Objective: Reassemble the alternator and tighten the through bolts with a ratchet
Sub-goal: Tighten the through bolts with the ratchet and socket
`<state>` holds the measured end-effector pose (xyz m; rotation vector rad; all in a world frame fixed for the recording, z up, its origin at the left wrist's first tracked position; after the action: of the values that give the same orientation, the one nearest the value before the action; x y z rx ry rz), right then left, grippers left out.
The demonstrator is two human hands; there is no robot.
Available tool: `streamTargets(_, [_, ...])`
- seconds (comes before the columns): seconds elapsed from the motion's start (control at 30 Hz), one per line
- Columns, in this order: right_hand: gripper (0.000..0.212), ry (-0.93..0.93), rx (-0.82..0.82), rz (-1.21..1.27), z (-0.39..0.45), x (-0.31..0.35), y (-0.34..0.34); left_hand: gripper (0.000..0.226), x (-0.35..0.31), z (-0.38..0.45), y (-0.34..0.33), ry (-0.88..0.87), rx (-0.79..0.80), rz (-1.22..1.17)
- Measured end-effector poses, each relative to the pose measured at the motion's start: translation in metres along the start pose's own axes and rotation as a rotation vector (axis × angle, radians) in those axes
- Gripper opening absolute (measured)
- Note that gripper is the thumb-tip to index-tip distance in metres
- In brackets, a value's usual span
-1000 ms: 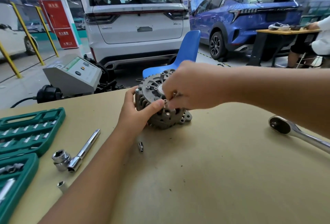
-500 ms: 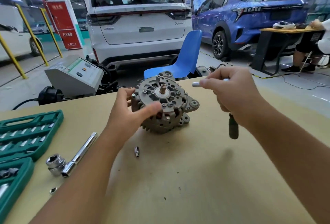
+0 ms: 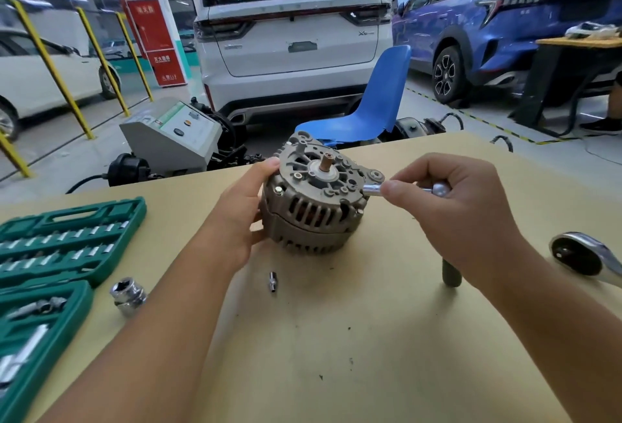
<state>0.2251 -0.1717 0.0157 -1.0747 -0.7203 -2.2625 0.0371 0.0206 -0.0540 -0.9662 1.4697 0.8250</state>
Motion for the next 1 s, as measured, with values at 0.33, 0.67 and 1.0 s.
streamTargets(0.33, [0.022,0.102,0.01,-0.096,-0.003,0.016,-0.002,0.052,0.007,-0.051,0.029,-0.058,-0.038,0.234])
streamTargets(0.67, [0.012,0.254,0.3,-0.173,-0.038,0.046,-0.054,0.072,0.013,-0.073,0.036,-0.063,-0.145,0.311])
streamTargets(1.0, [0.021,0.323,0.434,-0.496,-0.045,0.075,-0.085,0.134,0.012,-0.065,0.033,-0.154,0.015,0.074])
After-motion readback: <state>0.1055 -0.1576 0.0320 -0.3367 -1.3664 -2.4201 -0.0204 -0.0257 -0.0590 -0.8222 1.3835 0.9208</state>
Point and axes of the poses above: each hand's wrist, its own z-axis towards the middle knuckle, its own y-axis out of the back of the hand, x = y × z, the point moved 9 cm from there along z, towards the middle knuckle
